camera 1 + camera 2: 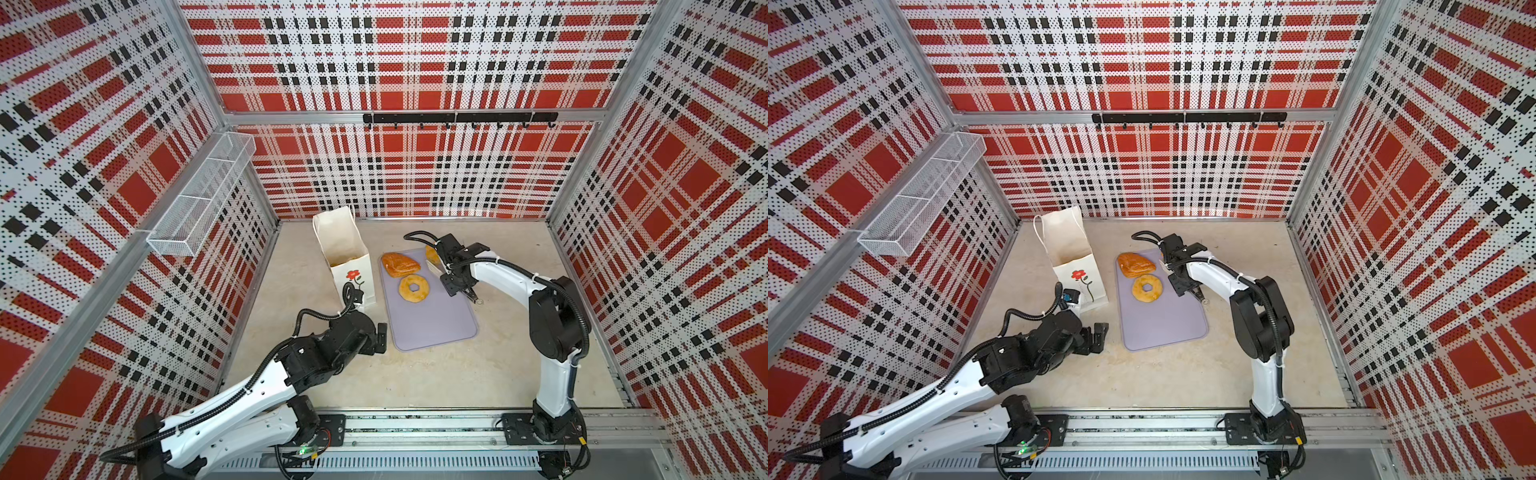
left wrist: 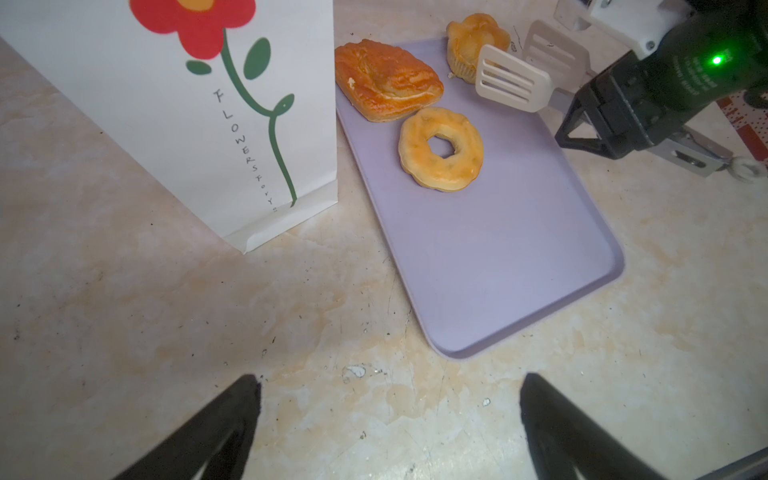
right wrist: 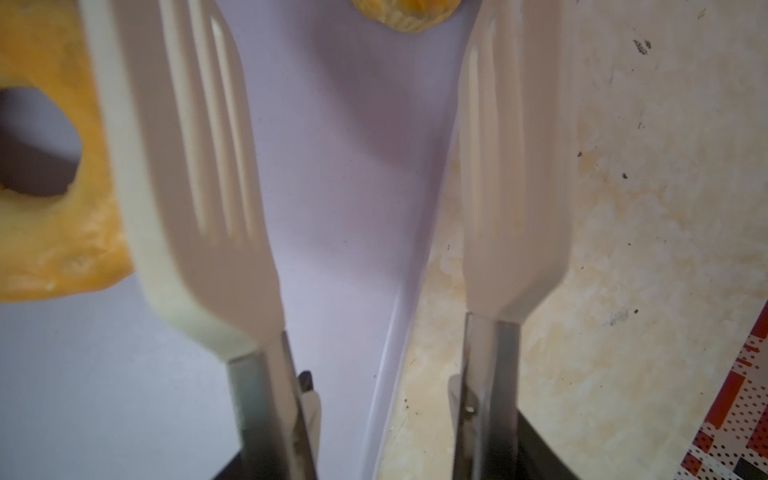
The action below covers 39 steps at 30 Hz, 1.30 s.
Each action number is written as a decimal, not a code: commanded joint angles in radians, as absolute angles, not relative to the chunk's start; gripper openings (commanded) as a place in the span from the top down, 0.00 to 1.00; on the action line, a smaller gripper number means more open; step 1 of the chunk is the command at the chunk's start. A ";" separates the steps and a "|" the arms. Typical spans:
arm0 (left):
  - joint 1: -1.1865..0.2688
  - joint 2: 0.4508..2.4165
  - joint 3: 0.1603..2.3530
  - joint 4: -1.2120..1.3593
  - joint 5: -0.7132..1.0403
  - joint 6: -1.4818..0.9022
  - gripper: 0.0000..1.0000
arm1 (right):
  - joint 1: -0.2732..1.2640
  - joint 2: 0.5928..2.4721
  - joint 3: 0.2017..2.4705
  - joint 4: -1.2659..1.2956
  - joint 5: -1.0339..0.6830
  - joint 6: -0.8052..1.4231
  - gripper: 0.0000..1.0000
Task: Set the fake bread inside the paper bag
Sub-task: 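Lower the open right tongs around the muffin on the tray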
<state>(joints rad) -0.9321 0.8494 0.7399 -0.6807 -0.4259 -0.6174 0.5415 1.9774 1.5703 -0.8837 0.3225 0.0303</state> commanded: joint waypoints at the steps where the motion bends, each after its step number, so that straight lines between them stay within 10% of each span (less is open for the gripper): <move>1: -0.936 0.850 0.726 -0.666 -0.434 -0.625 0.01 | 0.532 2.011 1.626 -0.853 0.351 0.028 0.40; 39: -0.927 0.854 0.719 -0.649 -0.425 -0.614 0.01 | 0.502 2.205 1.857 -0.982 0.389 0.004 0.39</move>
